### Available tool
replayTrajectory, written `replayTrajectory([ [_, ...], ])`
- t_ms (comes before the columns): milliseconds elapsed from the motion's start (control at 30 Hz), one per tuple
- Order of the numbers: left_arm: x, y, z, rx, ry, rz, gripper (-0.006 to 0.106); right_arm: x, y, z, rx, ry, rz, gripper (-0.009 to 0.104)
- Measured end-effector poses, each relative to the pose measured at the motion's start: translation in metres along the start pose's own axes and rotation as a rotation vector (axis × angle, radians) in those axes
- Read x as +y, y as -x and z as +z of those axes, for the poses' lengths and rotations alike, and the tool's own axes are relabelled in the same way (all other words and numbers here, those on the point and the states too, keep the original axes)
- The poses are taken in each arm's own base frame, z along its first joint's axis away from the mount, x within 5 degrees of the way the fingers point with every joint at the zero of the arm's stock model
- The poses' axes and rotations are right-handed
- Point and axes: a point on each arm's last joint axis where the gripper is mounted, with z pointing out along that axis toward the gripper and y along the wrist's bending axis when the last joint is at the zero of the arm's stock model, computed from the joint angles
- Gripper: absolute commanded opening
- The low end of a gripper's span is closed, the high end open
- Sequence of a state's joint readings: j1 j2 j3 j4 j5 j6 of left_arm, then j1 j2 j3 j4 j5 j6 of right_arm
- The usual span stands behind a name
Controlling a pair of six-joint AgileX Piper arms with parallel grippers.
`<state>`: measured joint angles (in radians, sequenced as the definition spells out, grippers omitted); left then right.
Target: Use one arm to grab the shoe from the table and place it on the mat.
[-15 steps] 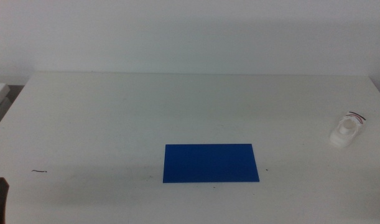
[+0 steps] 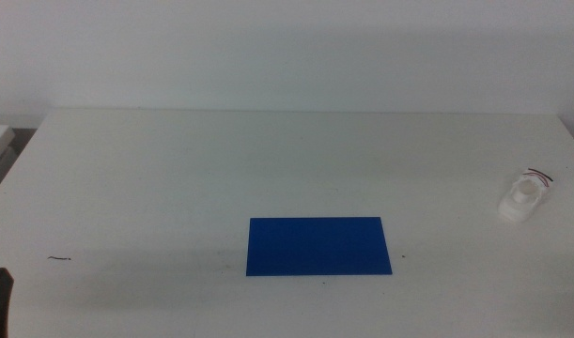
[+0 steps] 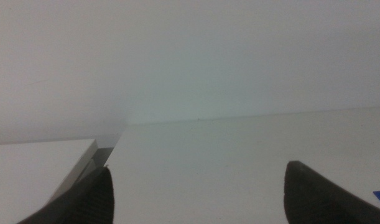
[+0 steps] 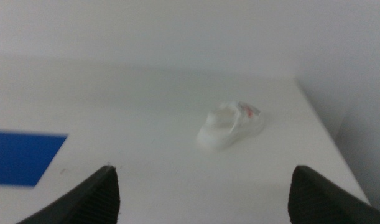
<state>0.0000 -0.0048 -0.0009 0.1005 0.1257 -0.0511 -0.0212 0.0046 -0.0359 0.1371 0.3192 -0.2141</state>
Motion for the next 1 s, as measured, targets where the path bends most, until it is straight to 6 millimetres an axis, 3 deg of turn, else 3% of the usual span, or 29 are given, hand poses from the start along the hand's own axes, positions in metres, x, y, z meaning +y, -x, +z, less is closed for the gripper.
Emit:
replayTrajectory([
  [67,0.0,0.0,0.0,0.0,0.0,0.0,0.094,0.0,0.012,-0.005,0.034,0.013,-0.002,0.092],
  [233,0.0,0.0,0.0,0.0,0.0,0.0,0.094,-0.003,0.065,-0.008,0.07,0.027,-0.007,0.092],
  [433,0.0,0.0,0.0,0.0,0.0,0.0,0.094,-0.007,0.12,0.024,0.326,0.061,0.07,0.091],
  [567,0.0,0.0,0.0,0.0,0.0,0.0,0.094,-0.014,0.15,0.059,0.576,-0.013,0.273,0.091],
  [667,0.0,0.0,0.0,0.0,0.0,0.0,0.094,-0.021,0.159,0.098,0.784,-0.141,0.416,0.091],
  [800,0.0,0.0,0.0,0.0,0.0,0.0,0.094,-0.026,0.159,0.157,0.92,-0.235,0.504,0.091],
  [1000,0.0,0.0,0.0,0.0,0.0,0.0,0.094,-0.027,0.143,0.238,0.932,-0.271,0.596,0.091],
])
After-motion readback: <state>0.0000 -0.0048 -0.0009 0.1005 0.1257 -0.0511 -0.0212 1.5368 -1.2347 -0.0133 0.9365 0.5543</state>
